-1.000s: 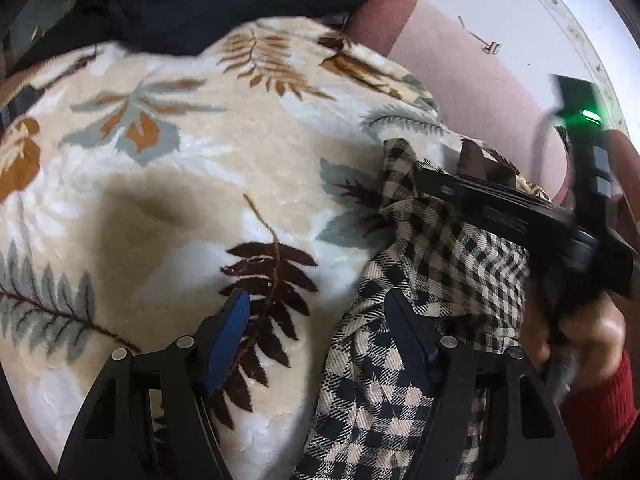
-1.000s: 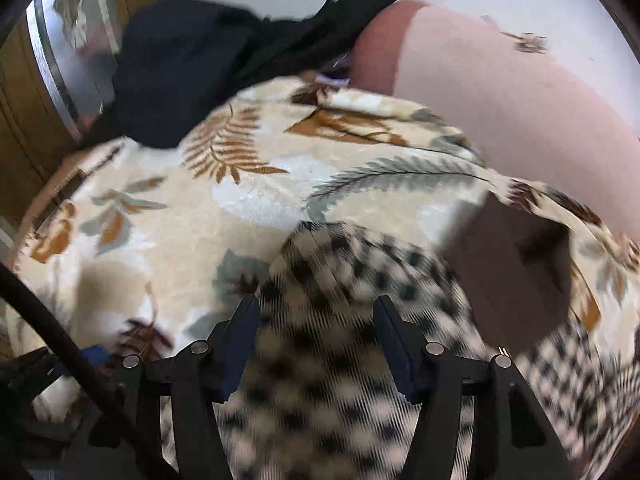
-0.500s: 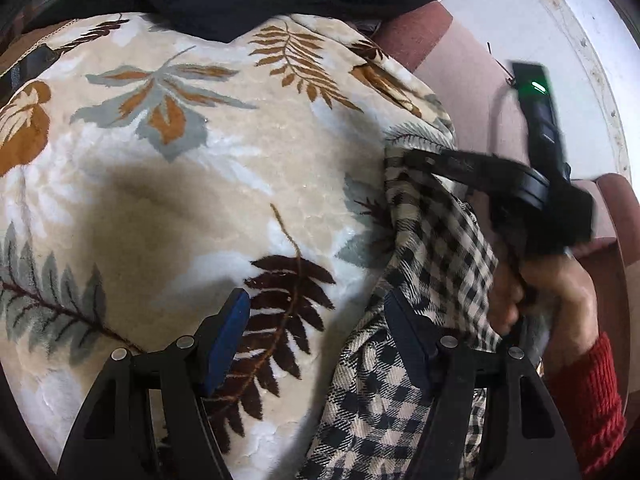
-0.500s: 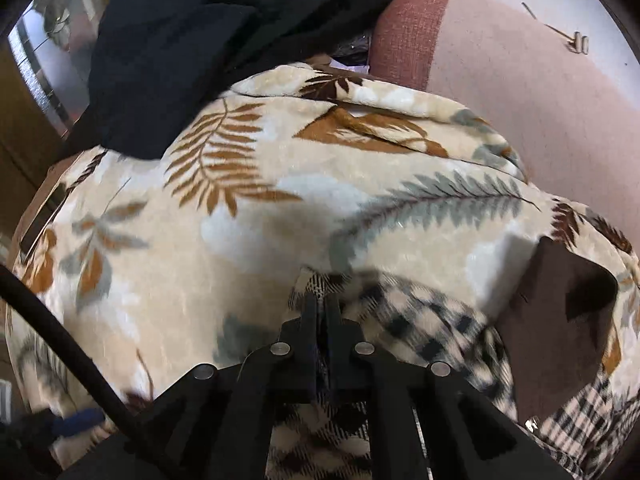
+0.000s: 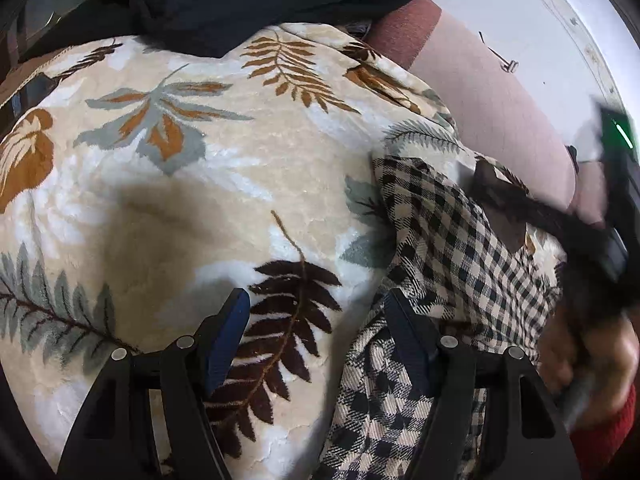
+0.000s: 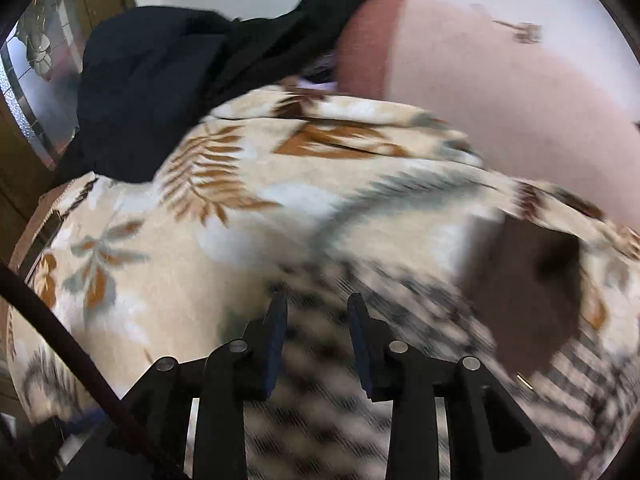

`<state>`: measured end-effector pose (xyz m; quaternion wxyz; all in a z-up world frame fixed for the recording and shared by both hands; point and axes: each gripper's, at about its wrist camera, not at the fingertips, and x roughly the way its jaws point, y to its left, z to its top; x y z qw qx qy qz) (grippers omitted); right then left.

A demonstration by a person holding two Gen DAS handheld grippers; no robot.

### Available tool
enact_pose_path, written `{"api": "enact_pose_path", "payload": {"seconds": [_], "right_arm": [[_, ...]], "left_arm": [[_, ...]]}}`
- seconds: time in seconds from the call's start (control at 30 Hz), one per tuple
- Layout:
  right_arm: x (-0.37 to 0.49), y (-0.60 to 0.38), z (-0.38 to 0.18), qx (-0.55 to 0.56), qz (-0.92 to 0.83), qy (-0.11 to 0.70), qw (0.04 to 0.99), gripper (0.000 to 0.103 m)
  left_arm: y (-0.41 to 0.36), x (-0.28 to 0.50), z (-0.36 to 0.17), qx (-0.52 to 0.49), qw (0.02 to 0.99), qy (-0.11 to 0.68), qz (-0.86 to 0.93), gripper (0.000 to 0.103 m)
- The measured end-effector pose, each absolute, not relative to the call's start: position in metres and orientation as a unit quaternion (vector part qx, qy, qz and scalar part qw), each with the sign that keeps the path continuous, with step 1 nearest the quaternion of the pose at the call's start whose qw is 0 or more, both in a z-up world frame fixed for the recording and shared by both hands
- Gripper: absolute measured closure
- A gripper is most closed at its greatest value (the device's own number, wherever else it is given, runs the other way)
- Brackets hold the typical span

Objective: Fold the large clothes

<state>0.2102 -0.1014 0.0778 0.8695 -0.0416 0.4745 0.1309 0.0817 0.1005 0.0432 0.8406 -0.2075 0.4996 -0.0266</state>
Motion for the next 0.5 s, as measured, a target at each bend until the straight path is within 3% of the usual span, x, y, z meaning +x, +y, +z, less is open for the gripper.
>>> {"api": "enact_pose_path", "payload": {"seconds": [0.27,0.5], "right_arm": [[0.123,-0.279,0.028,0.069,-0.012,0.523,0.849,0.062],[0.029,-0.411,0.013,0.179,-0.084,0.469,0.861,0.062]], "left_arm": [[0.065,0.06,0.046,-0.171,0.858,0.48,-0.056,0.034],[0.023,0.031,0.056,-0.116,0.886,0.441,-0.086,0.034]]}}
